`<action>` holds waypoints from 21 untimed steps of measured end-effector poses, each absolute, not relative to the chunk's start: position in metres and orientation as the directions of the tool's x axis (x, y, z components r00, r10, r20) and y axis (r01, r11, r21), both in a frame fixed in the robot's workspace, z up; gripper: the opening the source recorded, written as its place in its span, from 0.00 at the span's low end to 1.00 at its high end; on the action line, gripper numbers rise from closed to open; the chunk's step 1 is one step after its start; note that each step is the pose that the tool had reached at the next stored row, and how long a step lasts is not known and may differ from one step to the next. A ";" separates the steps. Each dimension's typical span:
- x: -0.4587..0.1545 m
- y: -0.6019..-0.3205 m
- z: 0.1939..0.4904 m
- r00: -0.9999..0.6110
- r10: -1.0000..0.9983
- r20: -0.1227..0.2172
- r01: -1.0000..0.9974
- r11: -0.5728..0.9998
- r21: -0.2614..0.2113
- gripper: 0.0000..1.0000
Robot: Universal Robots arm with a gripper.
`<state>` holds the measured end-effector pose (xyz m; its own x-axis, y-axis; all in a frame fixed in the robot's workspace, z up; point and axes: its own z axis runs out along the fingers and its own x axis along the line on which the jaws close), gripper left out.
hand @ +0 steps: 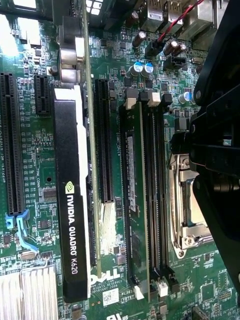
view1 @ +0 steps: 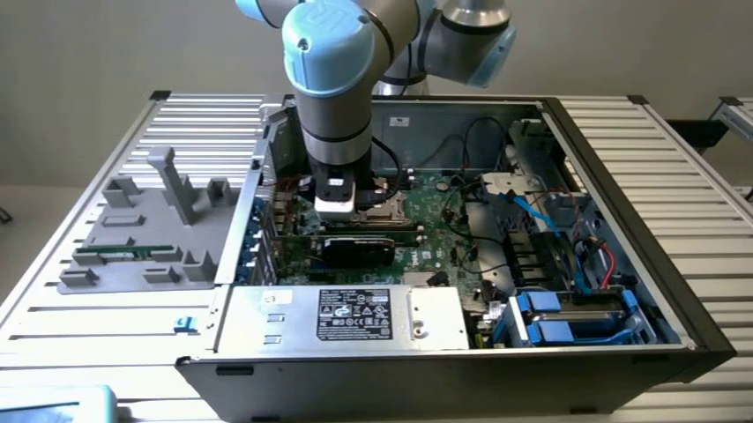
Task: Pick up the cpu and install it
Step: 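Install the second cpu locking lever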
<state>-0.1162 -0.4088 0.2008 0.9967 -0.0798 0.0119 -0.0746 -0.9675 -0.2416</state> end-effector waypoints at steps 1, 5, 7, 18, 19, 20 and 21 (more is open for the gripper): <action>-0.116 -0.409 0.201 0.997 -0.080 0.012 -0.075 -0.967 -0.242 0.11; -0.117 -0.409 0.200 0.997 -0.080 0.012 -0.075 -0.967 -0.242 0.11; -0.117 -0.409 0.200 0.997 -0.080 0.012 -0.075 -0.967 -0.245 0.11; -0.117 -0.409 0.199 0.997 -0.080 0.011 -0.075 -0.964 -0.257 0.11; -0.117 -0.409 0.198 0.997 -0.080 0.011 -0.075 -0.963 -0.257 0.11; -0.117 -0.409 0.198 0.997 -0.080 0.011 -0.075 -0.964 -0.257 0.11; -0.117 -0.409 0.198 0.997 -0.080 0.011 -0.075 -0.964 -0.257 0.11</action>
